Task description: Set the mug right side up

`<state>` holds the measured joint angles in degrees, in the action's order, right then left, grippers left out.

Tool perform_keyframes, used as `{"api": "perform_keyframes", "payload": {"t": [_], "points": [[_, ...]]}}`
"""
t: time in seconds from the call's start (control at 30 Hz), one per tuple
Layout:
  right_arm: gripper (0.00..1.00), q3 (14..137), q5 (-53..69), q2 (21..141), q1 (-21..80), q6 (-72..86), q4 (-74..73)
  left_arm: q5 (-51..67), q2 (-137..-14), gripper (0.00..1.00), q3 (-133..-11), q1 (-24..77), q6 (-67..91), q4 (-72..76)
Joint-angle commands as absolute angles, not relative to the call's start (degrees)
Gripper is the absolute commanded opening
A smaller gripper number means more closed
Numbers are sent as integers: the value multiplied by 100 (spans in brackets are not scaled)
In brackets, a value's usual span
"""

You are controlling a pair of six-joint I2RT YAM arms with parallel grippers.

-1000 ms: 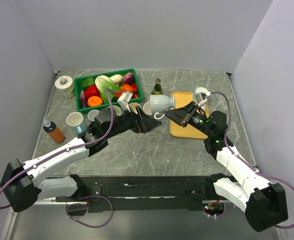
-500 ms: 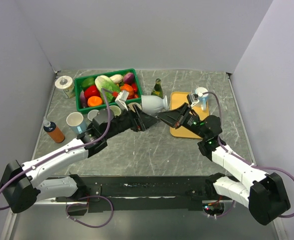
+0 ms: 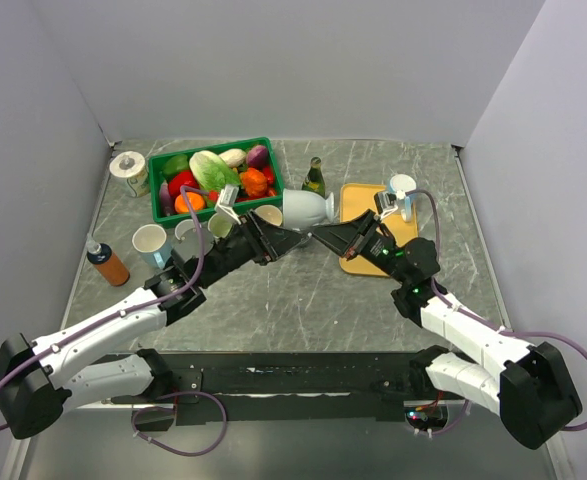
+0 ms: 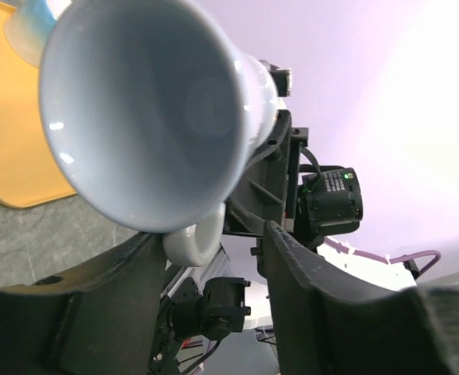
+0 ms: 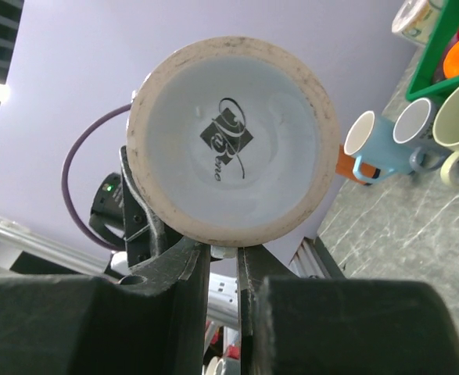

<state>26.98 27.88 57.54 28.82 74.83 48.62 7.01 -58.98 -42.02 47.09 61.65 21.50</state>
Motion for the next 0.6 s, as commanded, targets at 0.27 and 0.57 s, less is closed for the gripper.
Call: {"api": "perform_keyframes", "payload": {"t": [0.27, 0.57], "points": [[0, 2725, 2716, 5642, 3173, 7198, 5431, 527, -5853, 49, -4368, 4711, 6258, 2716], [0, 2996, 2917, 5564, 3313, 6610, 4555, 115, -5687, 41, -4219, 4711, 6232, 2724]]}}
